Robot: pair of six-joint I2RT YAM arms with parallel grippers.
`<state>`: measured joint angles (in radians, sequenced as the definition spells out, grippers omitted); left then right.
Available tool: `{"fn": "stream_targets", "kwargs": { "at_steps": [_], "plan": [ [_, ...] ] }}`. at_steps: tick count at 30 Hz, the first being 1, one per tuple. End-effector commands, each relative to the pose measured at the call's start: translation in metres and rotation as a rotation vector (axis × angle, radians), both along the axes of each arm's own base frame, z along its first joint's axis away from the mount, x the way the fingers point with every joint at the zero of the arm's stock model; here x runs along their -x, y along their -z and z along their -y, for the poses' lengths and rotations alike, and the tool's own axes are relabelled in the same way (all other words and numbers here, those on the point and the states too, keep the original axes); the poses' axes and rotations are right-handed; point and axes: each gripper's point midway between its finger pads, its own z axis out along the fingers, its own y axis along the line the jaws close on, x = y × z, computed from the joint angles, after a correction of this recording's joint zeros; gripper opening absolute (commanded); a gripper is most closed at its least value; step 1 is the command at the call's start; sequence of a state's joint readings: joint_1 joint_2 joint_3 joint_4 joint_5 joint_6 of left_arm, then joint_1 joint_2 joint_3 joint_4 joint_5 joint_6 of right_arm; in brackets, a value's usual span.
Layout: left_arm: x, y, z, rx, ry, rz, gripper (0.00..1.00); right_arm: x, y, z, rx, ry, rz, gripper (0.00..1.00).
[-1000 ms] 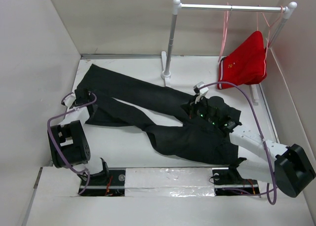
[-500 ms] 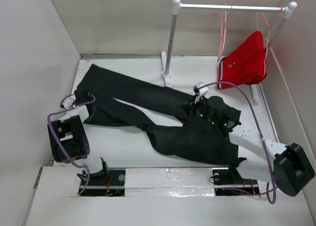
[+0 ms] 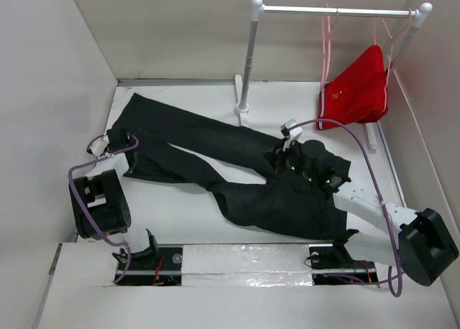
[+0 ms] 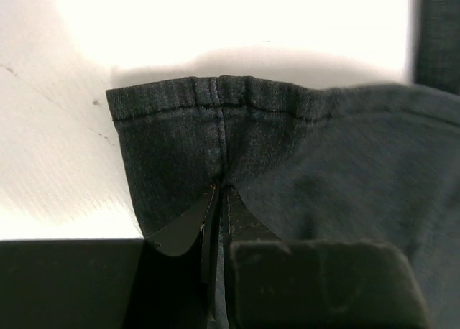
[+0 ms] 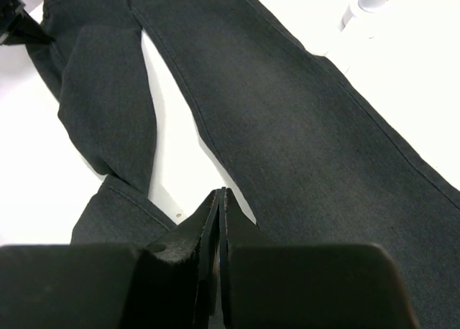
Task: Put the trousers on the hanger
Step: Flatten out the trousers at the center of the board.
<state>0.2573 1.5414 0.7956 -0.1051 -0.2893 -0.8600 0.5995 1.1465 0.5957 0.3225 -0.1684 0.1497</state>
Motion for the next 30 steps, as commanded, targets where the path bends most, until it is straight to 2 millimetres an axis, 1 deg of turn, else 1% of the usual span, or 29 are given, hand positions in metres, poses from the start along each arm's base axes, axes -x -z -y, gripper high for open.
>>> {"fn": "stream_targets", "kwargs": {
  "at_steps": [1,3,4,6,7,9,10,12,13,14,15,16,17,19,22,23,24,25,26,27,28,29,30],
  "plan": [
    [-0.021,-0.057,-0.002,-0.037,0.037,0.157,0.00,-0.005,-0.034,-0.010,-0.046,-0.020,0.093,0.07],
    [-0.026,-0.076,0.001,-0.039,0.066,0.201,0.00,-0.005,-0.034,-0.010,-0.044,-0.017,0.092,0.07],
    [-0.033,-0.104,0.004,-0.043,0.087,0.272,0.00,-0.006,-0.034,-0.009,-0.044,-0.013,0.092,0.07],
    [-0.036,-0.137,0.005,-0.068,0.120,0.334,0.00,-0.007,-0.032,-0.007,-0.039,0.005,0.089,0.07],
    [-0.039,-0.176,0.007,-0.094,0.137,0.424,0.00,-0.008,-0.032,-0.005,-0.042,0.015,0.088,0.07],
    [-0.037,-0.213,0.007,-0.130,0.151,0.492,0.00,-0.010,-0.033,0.000,-0.041,0.048,0.092,0.07],
    [-0.033,-0.247,0.004,-0.175,0.143,0.555,0.00,-0.012,-0.032,0.004,-0.038,0.072,0.092,0.07],
    [-0.026,-0.273,0.001,-0.214,0.127,0.596,0.00,-0.015,-0.032,0.010,-0.042,0.101,0.086,0.07],
    [-0.018,-0.295,-0.002,-0.252,0.103,0.640,0.00,-0.017,-0.030,0.015,-0.046,0.120,0.078,0.07],
    [-0.016,-0.309,-0.003,-0.279,0.101,0.688,0.00,-0.020,-0.029,0.021,-0.047,0.139,0.074,0.07],
    [-0.012,-0.319,-0.003,-0.301,0.105,0.726,0.00,-0.019,-0.031,0.023,-0.053,0.147,0.077,0.07],
    [-0.004,-0.323,-0.002,-0.317,0.102,0.755,0.00,-0.022,-0.031,0.028,-0.058,0.168,0.073,0.07],
    [-0.003,-0.330,-0.001,-0.328,0.104,0.793,0.00,-0.024,-0.029,0.035,-0.058,0.190,0.071,0.08],
    [-0.001,-0.330,0.005,-0.318,0.123,0.817,0.00,-0.026,-0.029,0.041,-0.064,0.213,0.070,0.09],
    [-0.003,-0.326,0.008,-0.291,0.137,0.803,0.00,-0.029,-0.027,0.050,-0.072,0.240,0.057,0.11],
    [-0.003,-0.326,0.010,-0.281,0.139,0.800,0.00,-0.028,-0.023,0.052,-0.070,0.248,0.046,0.15],
    [-0.004,-0.326,0.011,-0.274,0.145,0.796,0.00,-0.033,-0.022,0.063,-0.069,0.291,0.046,0.21],
    [-0.006,-0.331,0.011,-0.268,0.150,0.795,0.00,-0.035,-0.020,0.067,-0.075,0.308,0.039,0.28],
    [-0.005,-0.325,0.011,-0.256,0.142,0.756,0.00,-0.037,-0.018,0.075,-0.073,0.342,0.030,0.40],
    [-0.004,-0.321,0.008,-0.257,0.130,0.729,0.00,-0.042,-0.013,0.087,-0.068,0.389,0.020,0.47],
    [-0.001,-0.314,-0.002,-0.279,0.082,0.690,0.00,-0.043,-0.011,0.093,-0.075,0.411,0.010,0.52],
    [0.003,-0.301,-0.007,-0.287,0.053,0.648,0.00,-0.043,-0.012,0.099,-0.083,0.434,0.011,0.60],
    [0.004,-0.289,-0.013,-0.291,0.018,0.617,0.00,-0.045,-0.011,0.106,-0.088,0.461,0.010,0.61]
  ]
}}
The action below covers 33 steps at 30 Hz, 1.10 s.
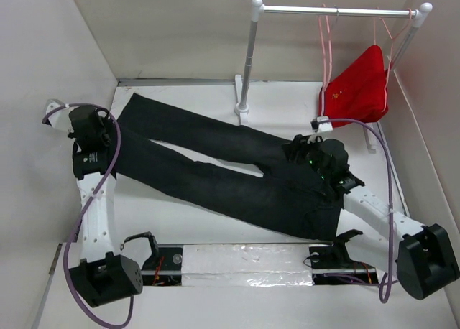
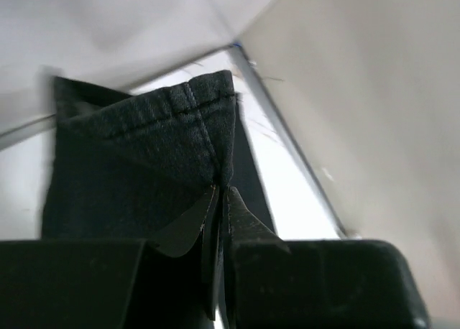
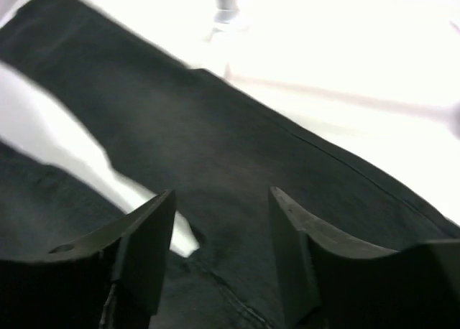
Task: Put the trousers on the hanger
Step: Flatten out the trousers at the center of the board.
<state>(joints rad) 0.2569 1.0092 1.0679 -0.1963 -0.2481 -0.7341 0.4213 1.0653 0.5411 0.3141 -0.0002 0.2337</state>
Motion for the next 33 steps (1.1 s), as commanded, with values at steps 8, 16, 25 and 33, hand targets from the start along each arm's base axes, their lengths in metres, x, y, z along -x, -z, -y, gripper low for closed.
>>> {"fn": "stream_targets", "kwargs": {
  "at_steps": [8,16,25,33],
  "plan": [
    [0.008,0.098,-0.060,-0.080,-0.308,-0.359,0.00,-0.002,-0.022,0.035,-0.070,0.110,0.058,0.61],
    [-0.029,0.129,-0.082,-0.125,-0.339,-0.536,0.20,0.003,-0.022,0.040,-0.065,0.131,0.059,0.51],
    [-0.065,0.073,0.013,-0.140,-0.062,-0.283,0.39,0.001,0.011,0.071,-0.062,0.273,-0.027,0.00],
    [-0.044,0.043,0.242,-0.017,0.575,0.077,0.21,0.005,0.061,0.166,-0.107,0.611,-0.144,0.73]
  ]
}}
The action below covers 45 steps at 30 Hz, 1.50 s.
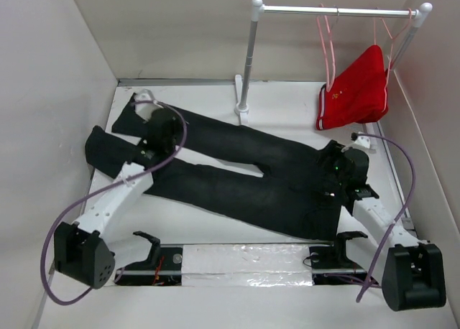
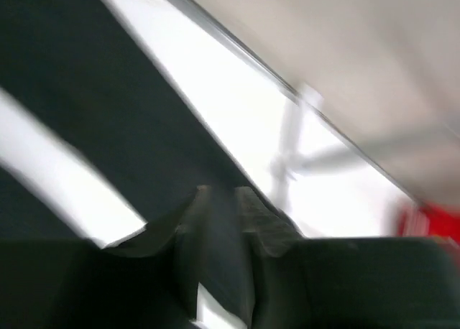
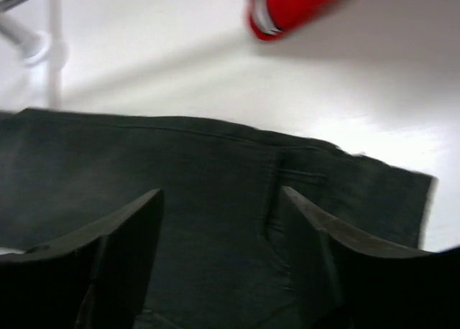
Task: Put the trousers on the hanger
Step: Flatten out the trousers at the center of the board.
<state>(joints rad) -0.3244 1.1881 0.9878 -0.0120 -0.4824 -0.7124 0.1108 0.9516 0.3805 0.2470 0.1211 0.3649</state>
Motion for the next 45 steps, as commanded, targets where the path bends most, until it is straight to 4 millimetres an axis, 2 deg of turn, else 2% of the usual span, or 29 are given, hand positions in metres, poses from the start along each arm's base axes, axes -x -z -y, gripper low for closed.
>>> {"fn": "stream_targets", "kwargs": {
  "at_steps": [1,2,3,4,6,7,11,12,14,15,17,19,21,22,23,24,25,26,28,29,32,34,35,36,39,41,42,44,45],
  "plan": [
    [0.017,0.003,0.089,0.128,0.293,0.098,0.10,0.003,0.017,0.043,-0.054,0.177,-0.035,0.76],
    [0.024,0.009,0.106,0.131,0.348,0.086,0.06,0.005,0.021,0.051,-0.060,0.203,-0.048,0.77],
    [0.035,0.013,0.132,0.132,0.431,0.080,0.02,0.010,0.028,0.068,-0.073,0.256,-0.073,0.77],
    [0.041,0.025,0.143,0.122,0.467,0.053,0.00,0.012,0.032,0.072,-0.088,0.262,-0.088,0.77],
    [0.053,0.035,0.157,0.113,0.520,0.047,0.00,0.017,0.039,0.082,-0.106,0.293,-0.110,0.77],
    [0.066,0.046,0.164,0.110,0.555,0.033,0.00,0.019,0.041,0.091,-0.112,0.317,-0.117,0.77],
    [0.090,0.056,0.179,0.122,0.627,0.076,0.00,0.022,0.047,0.107,-0.144,0.341,-0.156,0.78],
    [0.094,0.059,0.183,0.122,0.652,0.075,0.00,0.025,0.058,0.105,-0.161,0.328,-0.209,0.78],
    [0.109,0.068,0.197,0.110,0.728,0.060,0.00,0.021,0.061,0.103,-0.187,0.298,-0.228,0.78],
    [0.113,0.067,0.202,0.108,0.746,0.074,0.00,0.022,0.073,0.100,-0.202,0.289,-0.275,0.78],
    [0.125,0.072,0.209,0.083,0.774,0.085,0.01,0.020,0.081,0.099,-0.231,0.272,-0.311,0.78],
    [0.126,0.074,0.207,0.065,0.756,0.106,0.02,0.023,0.099,0.099,-0.260,0.278,-0.371,0.77],
    [0.126,0.072,0.204,0.036,0.744,0.128,0.03,0.017,0.103,0.107,-0.282,0.292,-0.367,0.77],
    [0.125,0.071,0.202,0.026,0.739,0.136,0.03,0.015,0.113,0.097,-0.319,0.239,-0.400,0.76],
    [0.123,0.070,0.198,0.012,0.722,0.148,0.03,0.013,0.116,0.096,-0.337,0.232,-0.408,0.70],
    [0.122,0.069,0.195,-0.013,0.717,0.154,0.04,0.005,0.113,0.095,-0.346,0.219,-0.392,0.62],
    [0.120,0.068,0.192,-0.026,0.701,0.157,0.04,0.000,0.112,0.088,-0.370,0.175,-0.374,0.46],
    [0.120,0.065,0.191,-0.033,0.699,0.161,0.04,-0.006,0.110,0.088,-0.373,0.158,-0.353,0.24],
    [0.120,0.065,0.189,-0.041,0.695,0.162,0.04,-0.020,0.096,0.089,-0.365,0.161,-0.309,0.04],
    [0.120,0.065,0.191,-0.038,0.702,0.163,0.09,-0.028,0.088,0.090,-0.365,0.164,-0.287,0.00],
    [0.123,0.066,0.194,-0.022,0.721,0.169,0.12,-0.058,0.054,0.095,-0.347,0.183,-0.209,0.00],
    [0.123,0.070,0.197,-0.021,0.731,0.152,0.12,-0.075,0.046,0.098,-0.353,0.193,-0.193,0.00],
    [0.122,0.072,0.199,-0.024,0.734,0.141,0.12,-0.091,0.029,0.105,-0.348,0.201,-0.149,0.00],
    [0.123,0.075,0.200,-0.027,0.738,0.125,0.12,-0.099,0.034,0.111,-0.343,0.221,-0.164,0.00],
    [0.123,0.081,0.196,-0.030,0.720,0.094,0.14,-0.127,0.027,0.140,-0.264,0.298,-0.168,0.00],
    [0.123,0.088,0.191,-0.037,0.694,0.063,0.16,-0.139,0.025,0.149,-0.234,0.313,-0.173,0.00],
    [0.122,0.090,0.188,-0.042,0.679,0.052,0.18,-0.152,0.011,0.156,-0.221,0.324,-0.142,0.00],
    [0.117,0.091,0.179,-0.050,0.630,0.039,0.22,-0.163,0.018,0.166,-0.207,0.354,-0.153,0.00],
    [0.117,0.097,0.174,-0.053,0.613,0.007,0.22,-0.166,0.015,0.174,-0.204,0.369,-0.158,0.00]
  ]
}}
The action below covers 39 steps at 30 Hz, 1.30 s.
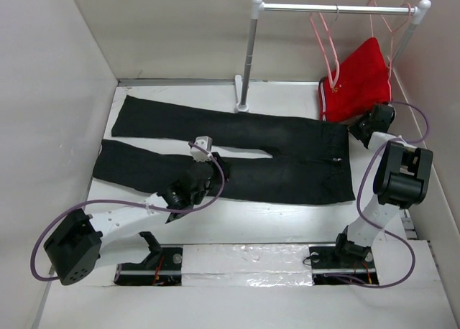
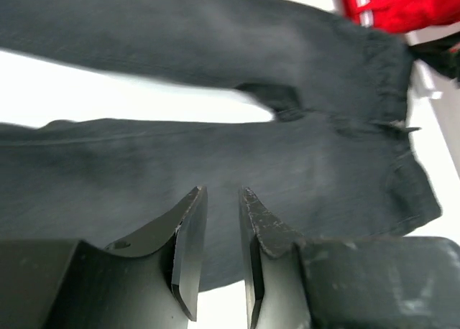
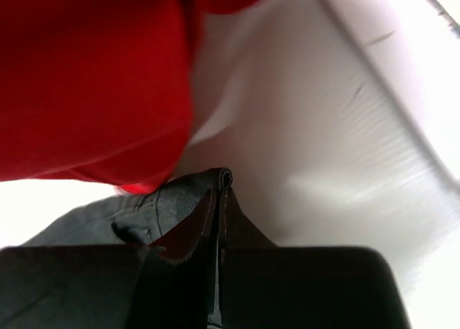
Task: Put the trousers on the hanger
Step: Flatten out the trousers at the center of the board.
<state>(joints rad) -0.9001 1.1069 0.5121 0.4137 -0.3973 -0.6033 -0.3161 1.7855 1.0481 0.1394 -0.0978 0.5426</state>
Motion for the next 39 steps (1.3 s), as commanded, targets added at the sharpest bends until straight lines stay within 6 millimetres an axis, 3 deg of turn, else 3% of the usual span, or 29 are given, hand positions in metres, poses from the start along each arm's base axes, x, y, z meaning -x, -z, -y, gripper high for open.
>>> {"fn": "stream_targets", "kwargs": {
  "at_steps": [1,3,4,5,6,7,8,9,10,11,12,13,14,15,16,17,18,19,20,21,22,23,26,30,32,36,39],
  "plan": [
    [-0.012,-0.004,-0.017,0.009,-0.095,-0.029,0.22,-0.024,-0.030,0.035,0.093,0.068,0.058,0.00],
    [-0.014,0.003,-0.025,0.011,-0.118,-0.064,0.23,-0.027,-0.035,0.039,0.095,0.071,0.100,0.00],
    [-0.015,0.004,-0.029,0.014,-0.134,-0.069,0.23,-0.025,-0.032,0.035,0.084,0.058,0.101,0.05],
    [-0.016,0.009,-0.035,0.010,-0.155,-0.080,0.26,-0.024,-0.035,0.033,0.083,0.048,0.111,0.39],
    [-0.014,0.014,-0.038,0.003,-0.163,-0.098,0.28,-0.020,-0.035,0.033,0.079,0.041,0.108,0.58],
    [-0.015,0.016,-0.043,0.012,-0.186,-0.113,0.29,-0.017,-0.037,0.026,0.065,0.008,0.116,0.73],
    [-0.014,0.019,-0.050,0.010,-0.220,-0.118,0.29,-0.005,-0.024,0.013,0.047,-0.008,0.093,0.89],
    [-0.011,0.025,-0.057,-0.008,-0.245,-0.140,0.29,-0.002,-0.050,0.006,0.066,-0.015,0.170,0.91],
    [-0.009,0.027,-0.063,-0.009,-0.273,-0.149,0.29,0.005,-0.055,-0.001,0.072,-0.002,0.191,0.91],
    [-0.009,0.025,-0.073,0.018,-0.333,-0.151,0.29,0.026,-0.034,-0.016,0.035,0.011,0.162,0.91],
    [-0.005,0.033,-0.088,-0.002,-0.387,-0.176,0.29,0.031,-0.042,-0.031,0.032,0.006,0.203,0.89],
    [-0.003,0.035,-0.098,0.007,-0.435,-0.187,0.29,0.040,-0.064,-0.040,0.032,0.010,0.273,0.87],
    [-0.002,0.031,-0.112,0.048,-0.506,-0.187,0.30,0.047,-0.064,-0.051,0.004,0.005,0.295,0.82],
    [0.002,0.039,-0.130,0.023,-0.566,-0.210,0.30,0.061,-0.050,-0.077,-0.012,-0.044,0.283,0.78],
    [0.004,0.041,-0.142,0.032,-0.610,-0.217,0.32,0.068,-0.061,-0.092,-0.010,-0.075,0.319,0.72],
    [0.007,0.043,-0.166,0.051,-0.697,-0.228,0.33,0.080,-0.049,-0.118,-0.018,-0.146,0.295,0.50],
    [0.009,0.045,-0.177,0.061,-0.735,-0.233,0.33,0.086,-0.048,-0.121,-0.019,-0.160,0.295,0.30],
    [0.010,0.046,-0.189,0.074,-0.776,-0.238,0.33,0.094,-0.047,-0.148,-0.028,-0.235,0.298,0.12],
    [0.013,0.048,-0.199,0.106,-0.798,-0.243,0.35,0.102,-0.056,-0.165,-0.035,-0.302,0.333,0.00],
    [0.013,0.048,-0.210,0.109,-0.824,-0.239,0.35,0.110,-0.055,-0.181,-0.038,-0.359,0.336,0.00],
    [0.013,0.044,-0.234,0.146,-0.907,-0.217,0.35,0.126,-0.049,-0.211,-0.052,-0.459,0.328,0.00],
    [0.016,0.053,-0.242,0.155,-0.922,-0.238,0.38,0.135,-0.059,-0.225,-0.037,-0.515,0.364,0.00],
    [0.014,0.057,-0.272,0.208,-1.006,-0.246,0.39,0.162,-0.058,-0.263,-0.011,-0.663,0.370,0.00],
    [0.016,0.071,-0.309,0.217,-1.116,-0.333,0.38,0.178,-0.071,-0.287,0.020,-0.785,0.404,0.03],
    [0.022,0.088,-0.319,0.224,-1.170,-0.403,0.37,0.183,-0.079,-0.297,0.034,-0.838,0.440,0.13],
    [0.029,0.101,-0.355,0.271,-1.305,-0.435,0.38,0.194,-0.091,-0.309,0.055,-0.917,0.472,0.27],
    [0.033,0.118,-0.368,0.300,-1.352,-0.491,0.38,0.197,-0.096,-0.305,0.086,-0.922,0.486,0.39]
  ]
}}
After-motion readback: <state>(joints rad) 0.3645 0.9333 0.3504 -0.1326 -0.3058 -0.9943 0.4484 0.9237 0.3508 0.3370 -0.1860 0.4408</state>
